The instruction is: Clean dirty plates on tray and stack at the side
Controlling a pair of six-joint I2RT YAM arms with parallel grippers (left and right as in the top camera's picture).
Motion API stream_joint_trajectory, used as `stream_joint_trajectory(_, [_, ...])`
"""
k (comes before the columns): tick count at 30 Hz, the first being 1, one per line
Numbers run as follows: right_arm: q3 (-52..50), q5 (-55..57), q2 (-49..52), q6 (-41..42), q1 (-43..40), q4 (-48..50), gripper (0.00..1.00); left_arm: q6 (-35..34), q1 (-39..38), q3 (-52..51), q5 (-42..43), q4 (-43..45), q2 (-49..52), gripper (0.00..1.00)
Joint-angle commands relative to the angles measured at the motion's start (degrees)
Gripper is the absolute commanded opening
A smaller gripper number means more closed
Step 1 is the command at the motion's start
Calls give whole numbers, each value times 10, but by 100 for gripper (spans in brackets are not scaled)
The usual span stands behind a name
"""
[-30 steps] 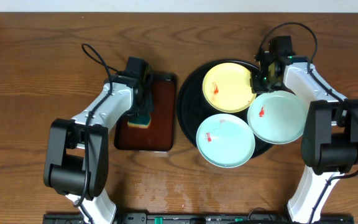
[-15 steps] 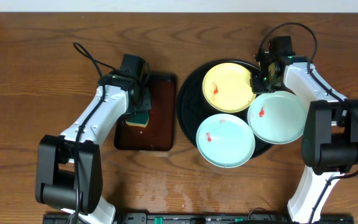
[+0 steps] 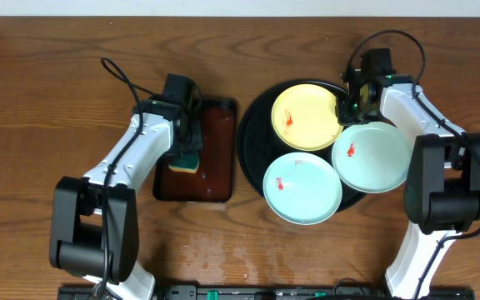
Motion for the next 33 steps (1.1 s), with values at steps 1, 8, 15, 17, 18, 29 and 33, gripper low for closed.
stream_joint_trajectory(1, [10,1,-3,1,-1,0,16,-1,1,45,-1,-8,-30,7])
stream_joint_trajectory(8, [10,1,-3,1,-1,-1,19,1,1,108,-2,-60,-36,7])
stream_joint_trajectory(15, [10,1,-3,1,-1,-5,18,4,0,157,-1,-93,-36,7])
stream_joint_trajectory(17, [10,1,-3,1,-1,-10,16,6,-3,157,-1,-90,-36,7])
stream_joint_trajectory(18, [10,1,-3,1,-1,-12,15,12,-7,157,-1,-90,-36,7])
stream_joint_trajectory(29, [10,0,-3,1,-1,-15,17,20,-25,156,-5,-79,-36,7])
stream_joint_trajectory(33, [10,0,-3,1,-1,-15,17,20,-25,156,-5,-79,-36,7])
